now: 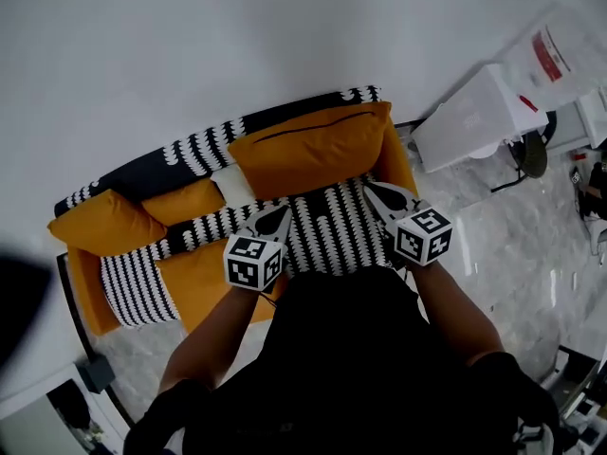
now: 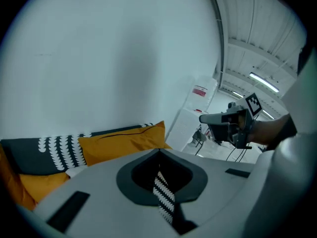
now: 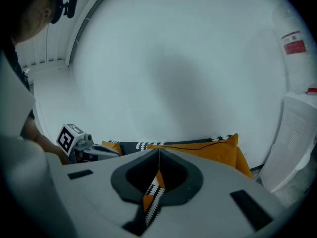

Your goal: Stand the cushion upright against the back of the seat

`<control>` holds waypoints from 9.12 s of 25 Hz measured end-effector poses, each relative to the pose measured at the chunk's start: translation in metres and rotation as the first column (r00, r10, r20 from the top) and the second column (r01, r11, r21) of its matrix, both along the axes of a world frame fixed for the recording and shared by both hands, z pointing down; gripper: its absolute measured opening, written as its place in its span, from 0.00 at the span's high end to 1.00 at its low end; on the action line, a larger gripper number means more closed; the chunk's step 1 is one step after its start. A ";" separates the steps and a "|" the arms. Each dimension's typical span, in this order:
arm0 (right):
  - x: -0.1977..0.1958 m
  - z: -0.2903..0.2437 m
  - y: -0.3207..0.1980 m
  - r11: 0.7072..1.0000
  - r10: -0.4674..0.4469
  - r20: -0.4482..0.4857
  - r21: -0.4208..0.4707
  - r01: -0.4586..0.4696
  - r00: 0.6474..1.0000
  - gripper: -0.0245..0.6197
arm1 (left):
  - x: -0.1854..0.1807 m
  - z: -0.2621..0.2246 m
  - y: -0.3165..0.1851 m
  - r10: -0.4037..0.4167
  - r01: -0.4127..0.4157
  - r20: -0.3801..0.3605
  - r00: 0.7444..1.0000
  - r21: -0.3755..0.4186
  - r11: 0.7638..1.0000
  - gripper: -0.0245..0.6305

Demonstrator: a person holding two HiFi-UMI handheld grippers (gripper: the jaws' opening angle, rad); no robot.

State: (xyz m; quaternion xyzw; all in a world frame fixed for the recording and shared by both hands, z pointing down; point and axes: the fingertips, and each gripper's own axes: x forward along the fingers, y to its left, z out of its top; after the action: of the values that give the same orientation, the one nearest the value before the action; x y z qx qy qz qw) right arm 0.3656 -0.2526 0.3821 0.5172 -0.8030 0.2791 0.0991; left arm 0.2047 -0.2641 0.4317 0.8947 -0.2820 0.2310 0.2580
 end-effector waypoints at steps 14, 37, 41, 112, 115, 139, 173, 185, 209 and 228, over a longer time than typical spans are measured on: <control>0.000 -0.008 0.058 1.000 0.004 0.003 0.004 -0.004 1.000 0.90 | 0.021 -0.044 0.022 -0.003 0.010 -0.068 0.998 0.092 0.996 0.94; 0.003 0.010 0.284 0.977 -0.214 0.117 0.022 0.213 0.970 0.90 | -0.005 -0.049 0.275 -0.338 0.341 -0.047 0.940 0.132 0.931 0.94; -0.021 0.010 0.312 0.959 -0.284 0.131 0.023 0.283 0.950 0.90 | -0.035 -0.053 0.318 -0.415 0.415 -0.031 0.909 0.142 0.898 0.94; -0.292 0.425 0.353 0.746 -0.420 -0.429 -0.665 0.035 0.800 0.77 | -0.636 0.387 0.387 -0.088 0.391 0.705 0.704 -0.280 0.877 0.78; -0.293 0.450 0.352 0.716 -0.481 -0.426 -0.696 0.063 0.766 0.74 | -0.639 0.422 0.388 -0.018 0.369 0.726 0.687 -0.329 0.869 0.75; -0.306 0.483 0.327 0.672 -0.574 -0.422 -0.732 0.110 0.702 0.85 | -0.623 0.447 0.354 -0.013 0.298 0.693 0.721 -0.293 0.908 0.90; -0.300 0.227 0.167 0.908 -0.071 -0.081 -0.417 0.031 0.994 0.89 | -0.604 0.178 0.204 -0.631 0.686 0.278 0.724 -0.199 0.699 0.91; -0.295 0.184 0.102 0.943 0.041 -0.042 -0.329 -0.052 0.998 0.89 | -0.600 0.132 0.136 -0.645 0.665 0.162 0.746 -0.145 0.732 0.91; -0.300 0.153 -0.026 0.879 0.357 -0.099 -0.300 -0.370 0.929 0.89 | -0.610 0.119 -0.063 -0.412 0.422 0.088 0.907 -0.177 0.889 0.91; -0.283 0.211 -0.174 0.881 0.162 -0.217 -0.407 -0.240 0.963 0.89 | -0.598 0.160 -0.145 -0.575 0.620 0.233 0.784 -0.242 0.747 0.91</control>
State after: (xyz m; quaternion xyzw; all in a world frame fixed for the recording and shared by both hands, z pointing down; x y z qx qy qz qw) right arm 0.0827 -0.4270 0.5935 0.5859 -0.6515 0.4110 0.2518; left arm -0.3933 -0.4094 0.5919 0.6868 -0.5324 0.2406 0.4324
